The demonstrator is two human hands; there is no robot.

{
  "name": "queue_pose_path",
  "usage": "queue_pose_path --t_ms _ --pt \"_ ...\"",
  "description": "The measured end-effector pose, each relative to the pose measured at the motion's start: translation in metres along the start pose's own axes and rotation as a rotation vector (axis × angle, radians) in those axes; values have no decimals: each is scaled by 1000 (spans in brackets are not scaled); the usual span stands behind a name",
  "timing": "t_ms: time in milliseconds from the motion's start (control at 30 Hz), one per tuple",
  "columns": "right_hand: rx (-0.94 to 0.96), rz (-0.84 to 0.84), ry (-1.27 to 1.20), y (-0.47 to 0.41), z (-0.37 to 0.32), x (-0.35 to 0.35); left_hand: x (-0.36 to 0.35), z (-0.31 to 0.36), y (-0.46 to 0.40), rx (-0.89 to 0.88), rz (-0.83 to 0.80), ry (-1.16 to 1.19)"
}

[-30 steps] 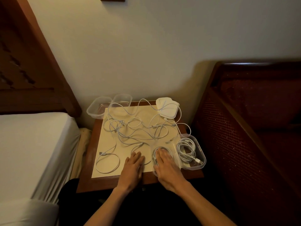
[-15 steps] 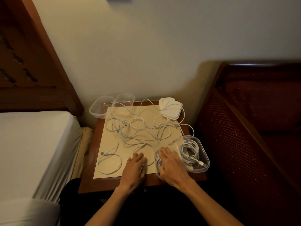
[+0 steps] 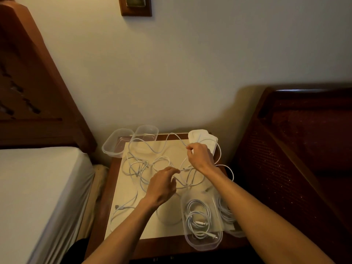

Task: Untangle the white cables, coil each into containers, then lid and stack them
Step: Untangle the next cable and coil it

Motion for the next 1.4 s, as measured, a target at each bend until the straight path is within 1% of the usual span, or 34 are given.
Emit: queue_pose_path --t_ms 100,200,267,333,400,500,567,600,633,700,800,867,933,1033,1100,1167,1233,1267,1300,1333,1400 --pt "12 -49 74 -38 -4 -13 -8 -7 -8 2 -34 -1" --pt "-47 -172 156 -61 2 -38 -18 -12 -13 -37 -76 27" --pt "-81 -236 143 -70 9 -54 -22 -12 -13 -59 -97 48" --pt "-71 -243 57 -76 11 -59 -19 -10 -15 -77 -86 72" --pt "-12 -205 -21 -78 6 -52 -2 -10 -20 -79 23 121" --pt "136 -160 -68 -72 -13 -21 39 -8 -37 -48 280 152" --pt "252 -198 -61 -63 -29 0 69 -4 -56 -5 369 204" --pt "306 -223 -42 -58 -37 10 82 1 -67 -20 375 224" --pt "355 -237 -19 -53 -45 19 94 9 -78 -57 356 228" --pt "452 -224 17 -47 -61 38 114 22 -99 -149 259 211" --pt "532 -132 42 -41 -81 73 142 41 -112 -306 151 66" --pt "542 -61 99 -35 -88 92 166 59 -109 -424 128 -21" --pt "529 -54 81 -30 -88 99 197 78 -106 -502 185 -44" --pt "445 -89 -61 -23 -73 104 259 98 -98 -536 374 -69" --pt "350 -116 -254 -19 -59 109 294 103 -90 -539 469 -109" --pt "225 -145 -571 -13 -52 117 319 100 -81 -512 565 -126" --pt "101 -196 -878 -5 -54 125 333 88 -72 -410 664 -93" --pt "60 -217 -987 -1 -59 131 335 79 -69 -341 678 -85" --pt "39 -230 -1058 2 -66 139 332 69 -69 -262 634 -84" --pt "39 -238 -1084 7 -75 148 322 57 -69 -167 531 -93" --pt "71 -230 -1017 14 -96 164 292 43 -65 6 238 -186"
Point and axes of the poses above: each hand's wrist, its own y-axis away from the middle knuckle, its own x-axis out of the back of the hand, z = x × y, the point moved 6 cm from there along -y, towards the middle knuckle, and after that the axes turned 1 degree about z, right-handed, at the moved point
